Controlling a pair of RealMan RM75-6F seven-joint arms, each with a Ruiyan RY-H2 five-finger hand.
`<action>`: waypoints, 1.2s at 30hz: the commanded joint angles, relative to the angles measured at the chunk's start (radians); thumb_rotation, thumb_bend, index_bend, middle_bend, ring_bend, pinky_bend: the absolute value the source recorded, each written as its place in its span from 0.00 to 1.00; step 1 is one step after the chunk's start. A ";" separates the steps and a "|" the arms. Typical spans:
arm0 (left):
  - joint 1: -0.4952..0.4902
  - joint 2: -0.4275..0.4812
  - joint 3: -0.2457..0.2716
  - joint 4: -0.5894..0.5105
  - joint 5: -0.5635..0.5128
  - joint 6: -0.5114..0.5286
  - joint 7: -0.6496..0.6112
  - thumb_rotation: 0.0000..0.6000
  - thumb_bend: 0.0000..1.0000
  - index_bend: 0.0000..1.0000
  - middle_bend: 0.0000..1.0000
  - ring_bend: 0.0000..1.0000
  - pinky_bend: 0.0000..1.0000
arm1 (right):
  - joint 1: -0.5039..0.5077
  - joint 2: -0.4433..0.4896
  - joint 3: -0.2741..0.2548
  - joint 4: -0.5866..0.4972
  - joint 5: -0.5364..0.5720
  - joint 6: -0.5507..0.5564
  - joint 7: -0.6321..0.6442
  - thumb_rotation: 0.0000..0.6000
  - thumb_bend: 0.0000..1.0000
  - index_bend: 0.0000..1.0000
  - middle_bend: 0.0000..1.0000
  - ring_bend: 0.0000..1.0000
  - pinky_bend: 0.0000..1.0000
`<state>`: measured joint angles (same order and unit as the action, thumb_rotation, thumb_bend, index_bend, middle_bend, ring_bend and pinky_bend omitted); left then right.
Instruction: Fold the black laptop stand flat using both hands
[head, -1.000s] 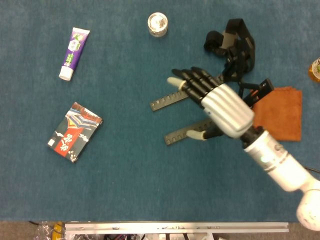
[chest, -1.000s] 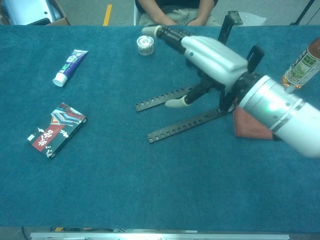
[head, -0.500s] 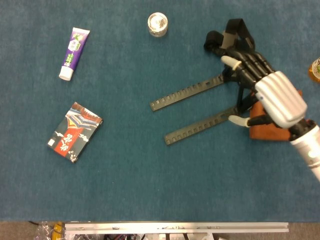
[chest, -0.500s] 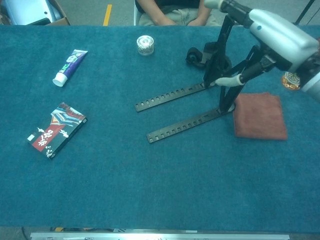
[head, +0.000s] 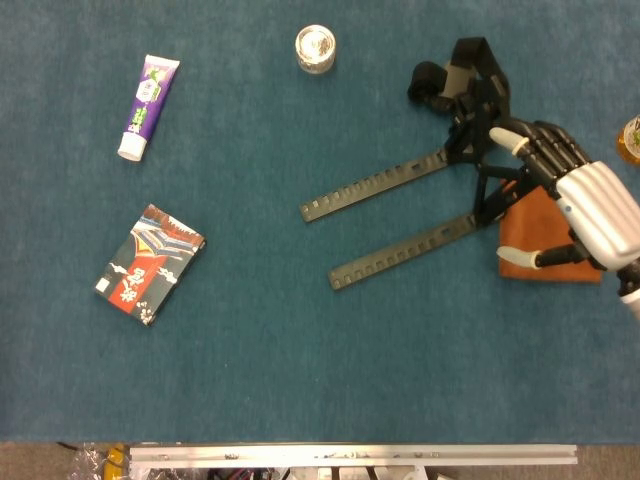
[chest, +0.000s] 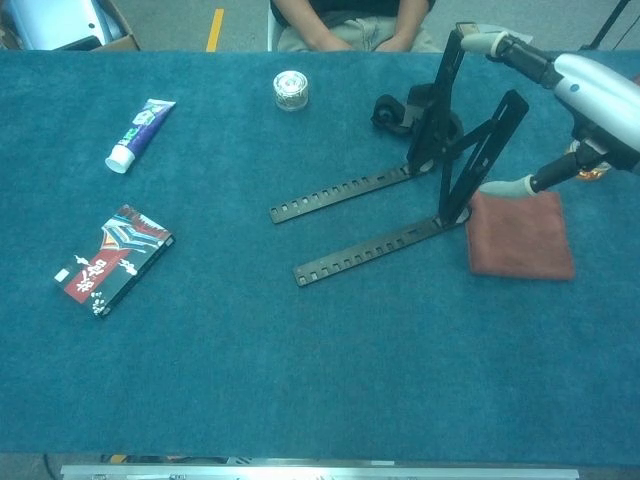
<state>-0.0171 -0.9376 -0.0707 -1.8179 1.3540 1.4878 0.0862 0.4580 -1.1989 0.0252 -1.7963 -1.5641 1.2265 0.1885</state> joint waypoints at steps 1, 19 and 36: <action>-0.001 0.001 0.003 -0.010 0.004 -0.001 0.008 1.00 0.13 0.00 0.00 0.00 0.00 | -0.005 -0.008 -0.005 0.023 -0.008 -0.002 0.033 1.00 0.00 0.00 0.00 0.00 0.00; 0.007 0.006 0.010 -0.015 0.000 0.011 0.012 1.00 0.13 0.00 0.00 0.00 0.00 | 0.033 -0.077 -0.026 0.064 -0.089 -0.054 0.160 1.00 0.00 0.00 0.00 0.00 0.00; 0.022 0.027 0.013 -0.008 0.011 0.034 -0.011 1.00 0.13 0.00 0.00 0.00 0.00 | 0.126 -0.157 -0.006 0.027 -0.144 -0.109 0.178 1.00 0.00 0.00 0.00 0.00 0.00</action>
<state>0.0048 -0.9116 -0.0587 -1.8262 1.3646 1.5222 0.0754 0.5837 -1.3592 0.0147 -1.7683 -1.7162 1.1166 0.3746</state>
